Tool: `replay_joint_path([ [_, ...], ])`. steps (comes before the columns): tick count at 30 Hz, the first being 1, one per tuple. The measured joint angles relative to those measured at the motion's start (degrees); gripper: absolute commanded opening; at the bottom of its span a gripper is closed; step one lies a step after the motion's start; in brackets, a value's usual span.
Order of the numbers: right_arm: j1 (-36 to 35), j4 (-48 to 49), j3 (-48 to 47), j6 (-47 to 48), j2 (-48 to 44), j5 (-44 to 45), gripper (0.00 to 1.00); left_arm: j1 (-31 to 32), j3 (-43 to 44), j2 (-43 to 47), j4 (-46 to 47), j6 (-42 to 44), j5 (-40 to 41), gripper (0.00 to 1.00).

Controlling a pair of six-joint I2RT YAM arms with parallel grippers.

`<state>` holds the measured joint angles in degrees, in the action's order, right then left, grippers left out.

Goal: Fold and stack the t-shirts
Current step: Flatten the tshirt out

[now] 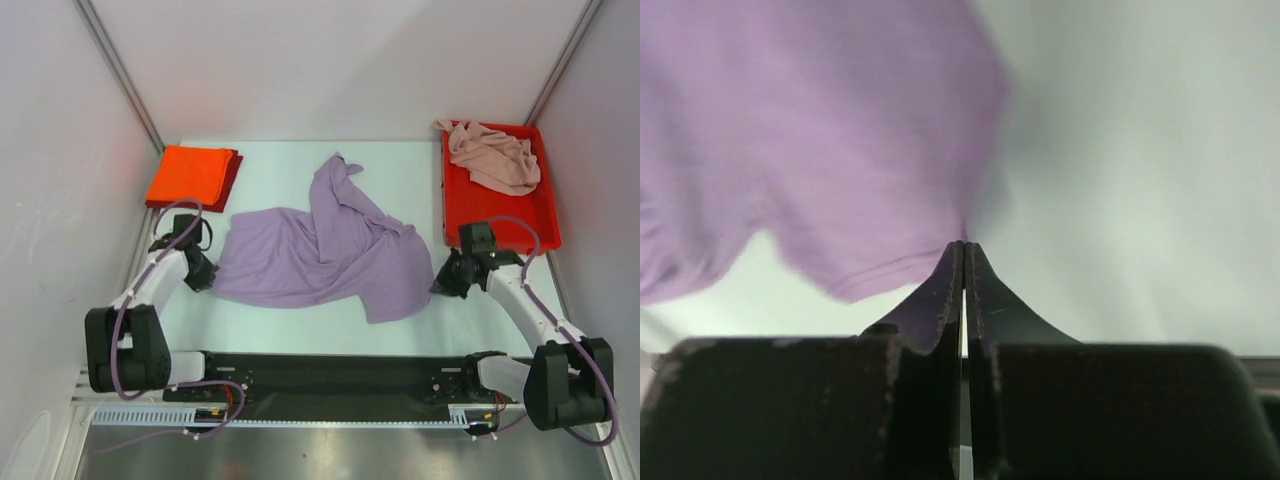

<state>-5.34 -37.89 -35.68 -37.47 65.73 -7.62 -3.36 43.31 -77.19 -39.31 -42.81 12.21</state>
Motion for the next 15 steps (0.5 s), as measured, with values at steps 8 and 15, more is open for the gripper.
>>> replay_joint_path([
  [8, -2.73, -7.98, -24.28, 4.13, -4.5, -0.39, 0.0, 0.0, 10.82, 13.44, -3.98, 5.49, 2.45, 0.0],
  [15, -1.29, -15.93, -40.61, 5.09, -7.98, -4.33, 0.0, 0.02, 31.76, 14.78, -11.41, 7.72, 5.35, 0.0],
])
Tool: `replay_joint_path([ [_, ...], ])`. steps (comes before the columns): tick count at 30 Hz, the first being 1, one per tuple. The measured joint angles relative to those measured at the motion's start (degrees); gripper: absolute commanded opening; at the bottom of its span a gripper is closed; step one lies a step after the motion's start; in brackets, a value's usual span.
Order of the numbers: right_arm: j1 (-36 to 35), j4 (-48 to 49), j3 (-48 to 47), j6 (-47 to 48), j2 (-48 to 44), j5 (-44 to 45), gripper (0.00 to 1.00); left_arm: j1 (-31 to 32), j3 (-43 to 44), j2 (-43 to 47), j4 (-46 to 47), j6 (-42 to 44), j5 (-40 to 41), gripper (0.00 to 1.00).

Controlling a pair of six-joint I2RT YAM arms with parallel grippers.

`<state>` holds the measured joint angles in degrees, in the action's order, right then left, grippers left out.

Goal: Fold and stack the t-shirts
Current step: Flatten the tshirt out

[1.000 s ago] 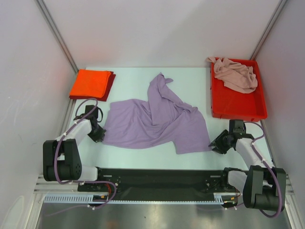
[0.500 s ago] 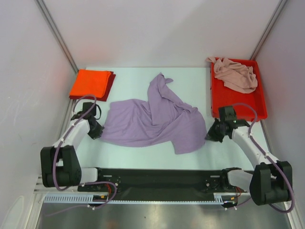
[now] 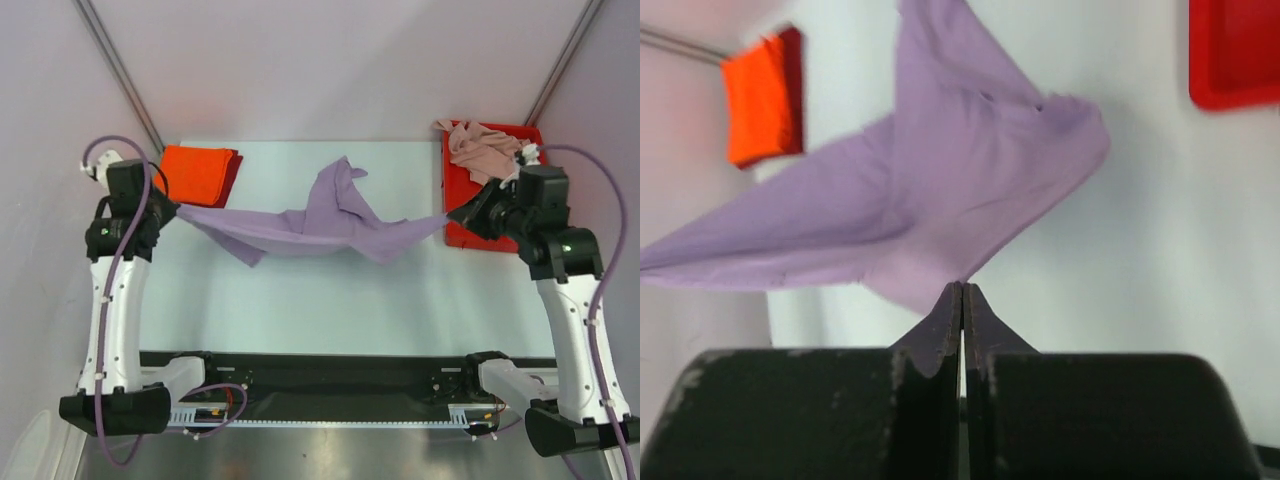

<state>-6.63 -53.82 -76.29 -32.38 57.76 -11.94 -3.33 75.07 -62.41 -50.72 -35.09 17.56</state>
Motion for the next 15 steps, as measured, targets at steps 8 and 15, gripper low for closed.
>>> replay_joint_path([
  [8, 1.16, -9.77, -27.17, 0.39, 1.4, -0.55, 0.0, 6.16, 22.58, -0.66, -4.79, 3.96, 6.91, 0.0],
  [15, 1.18, -16.02, -52.37, 1.38, 2.51, -0.63, 0.0, 14.32, 40.33, 2.82, -2.23, 13.4, 13.86, 0.0],
])
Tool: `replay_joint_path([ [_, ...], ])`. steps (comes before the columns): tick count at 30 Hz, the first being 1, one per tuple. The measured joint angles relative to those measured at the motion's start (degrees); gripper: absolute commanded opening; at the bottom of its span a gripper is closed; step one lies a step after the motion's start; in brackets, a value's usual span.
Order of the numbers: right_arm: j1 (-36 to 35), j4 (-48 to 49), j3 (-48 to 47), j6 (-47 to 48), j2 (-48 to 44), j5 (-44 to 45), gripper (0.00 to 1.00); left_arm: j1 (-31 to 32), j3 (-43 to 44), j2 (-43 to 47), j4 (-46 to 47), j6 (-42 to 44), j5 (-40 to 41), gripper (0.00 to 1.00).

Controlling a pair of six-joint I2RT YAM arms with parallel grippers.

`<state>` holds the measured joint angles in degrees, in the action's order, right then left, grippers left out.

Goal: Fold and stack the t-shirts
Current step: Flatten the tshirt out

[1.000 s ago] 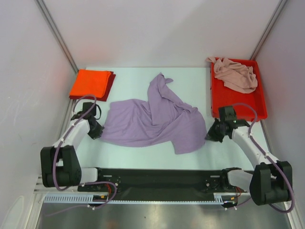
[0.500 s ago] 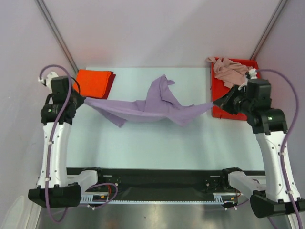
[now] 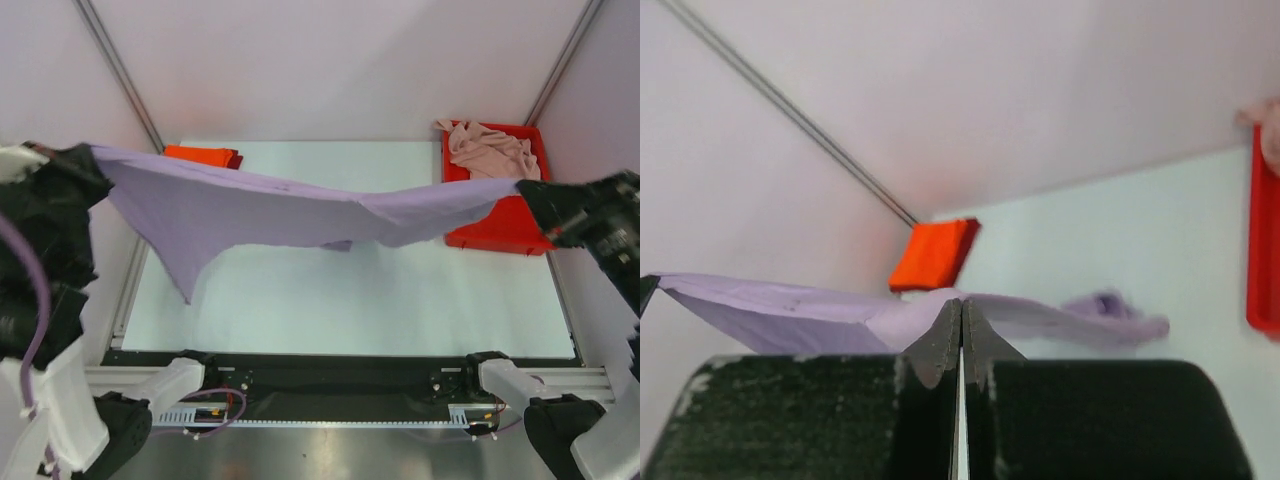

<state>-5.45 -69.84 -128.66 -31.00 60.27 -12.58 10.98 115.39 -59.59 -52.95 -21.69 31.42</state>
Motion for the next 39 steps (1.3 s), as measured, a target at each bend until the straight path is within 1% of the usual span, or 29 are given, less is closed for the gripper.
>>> replay_joint_path([
  [4, -0.5, -0.15, -8.46, -0.2, -1.73, -1.44, 0.0, 3.78, 4.87, 4.85, 2.95, 5.84, 2.49, 0.0],
  [8, -1.09, 0.44, -13.4, -0.52, -2.99, -3.08, 0.0, 7.15, 8.09, 10.12, 7.58, 10.99, 3.34, 0.0],
  [14, -2.36, 4.07, -15.21, -2.1, -4.46, -5.95, 0.0, 9.03, 7.19, 16.31, 12.44, 14.86, 3.17, 0.0],
  [18, -4.24, 7.41, -16.06, -2.75, -4.48, -5.66, 0.0, 9.64, 6.62, 17.0, 14.29, 15.74, 2.6, 0.0],
  [20, -6.69, 9.94, -15.28, -2.73, -4.48, -4.57, 0.0, 9.79, 6.64, 16.26, 14.58, 15.89, 2.36, 0.0],
  [23, -9.62, 14.86, -12.04, -2.58, -4.46, -2.58, 0.0, 9.86, 6.71, 14.14, 16.61, 17.18, 2.62, 0.0],
  [25, -10.27, 18.16, -8.57, -2.19, -3.8, -1.27, 0.0, 9.9, 4.39, 12.83, 20.13, 18.82, 3.26, 0.0],
  [29, -10.4, 24.44, -1.07, -0.24, 0.59, 1.27, 0.0, 9.92, -7.89, 10.95, 29.27, 22.03, 5.55, 0.0],
  [33, -9.86, 28.85, 6.01, 1.4, 8.76, 3.78, 0.0, 9.66, -19.12, 3.23, 32.87, 23.1, 7.91, 0.0],
  [36, -6.91, 34.07, 15.47, 1.44, 13.62, 4.13, 0.0, 7.26, -26.01, -4.68, 32.96, 20.83, 7.04, 0.0],
  [38, -4.72, 38.34, 24.9, 1.36, 17.05, 4.24, 0.0, 4.61, -31.67, -10.01, 33.0, 18.38, 5.49, 0.0],
  [39, -4.22, 39.08, 27.69, 1.36, 18.58, 4.42, 0.0, 3.54, -34.14, -11.82, 32.89, 17.2, 4.79, 0.0],
])
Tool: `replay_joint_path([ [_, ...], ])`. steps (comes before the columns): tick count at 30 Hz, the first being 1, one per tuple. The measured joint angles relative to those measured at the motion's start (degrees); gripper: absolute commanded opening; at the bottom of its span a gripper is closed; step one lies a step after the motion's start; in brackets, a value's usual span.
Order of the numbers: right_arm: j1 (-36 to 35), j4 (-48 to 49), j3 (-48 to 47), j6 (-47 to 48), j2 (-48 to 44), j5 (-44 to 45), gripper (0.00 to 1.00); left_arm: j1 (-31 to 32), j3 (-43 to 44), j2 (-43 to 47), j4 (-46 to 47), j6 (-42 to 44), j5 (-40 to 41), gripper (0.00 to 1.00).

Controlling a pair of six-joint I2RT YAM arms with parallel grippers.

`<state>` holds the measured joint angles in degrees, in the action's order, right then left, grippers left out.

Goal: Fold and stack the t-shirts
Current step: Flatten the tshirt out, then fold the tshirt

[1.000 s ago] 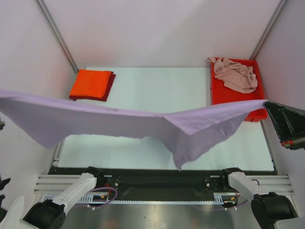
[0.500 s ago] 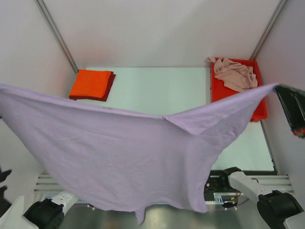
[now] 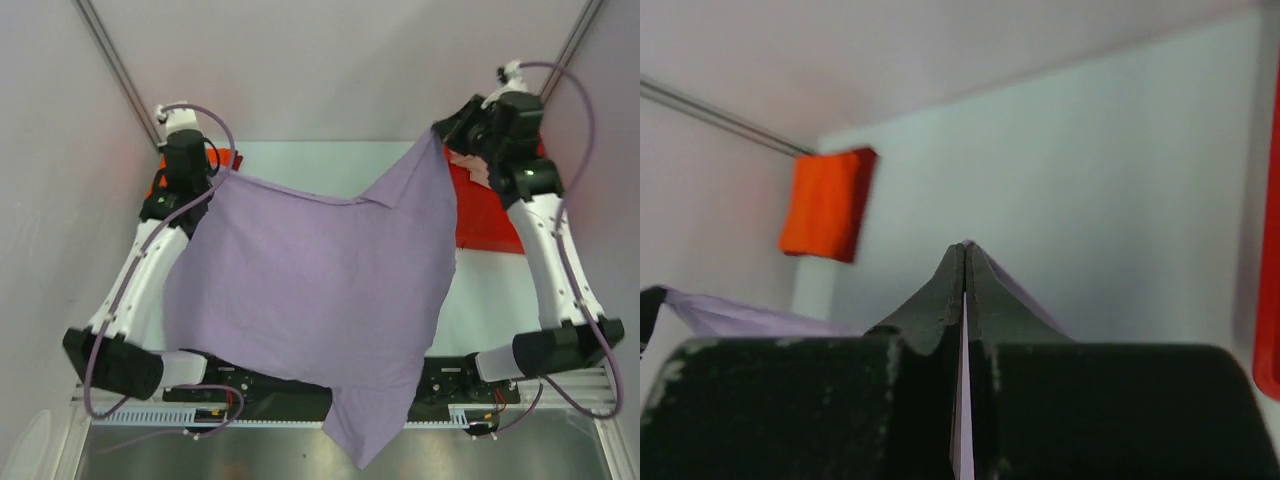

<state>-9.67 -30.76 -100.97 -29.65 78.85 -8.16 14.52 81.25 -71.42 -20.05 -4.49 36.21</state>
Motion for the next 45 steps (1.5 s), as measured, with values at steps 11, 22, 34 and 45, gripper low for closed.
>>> replay_joint_path([
  [11, 4.94, 16.28, 13.94, 0.9, 20.13, -2.25, 0.0, -11.13, -1.11, -27.91, -1.38, -12.35, -8.15, 0.0],
  [22, 6.58, 20.57, -2.16, 0.74, 39.63, -6.93, 0.0, -12.07, 16.83, -41.79, 0.04, -11.96, -11.45, 0.0],
  [34, 6.54, 8.79, -6.32, -2.78, 36.7, -8.94, 0.0, -13.75, 19.5, -44.89, -2.25, -9.35, -12.48, 0.0],
  [45, 4.7, -1.66, 5.7, -6.38, 21.55, -8.52, 0.0, -15.78, 19.5, -45.11, -4.72, -7.43, -12.76, 0.0],
])
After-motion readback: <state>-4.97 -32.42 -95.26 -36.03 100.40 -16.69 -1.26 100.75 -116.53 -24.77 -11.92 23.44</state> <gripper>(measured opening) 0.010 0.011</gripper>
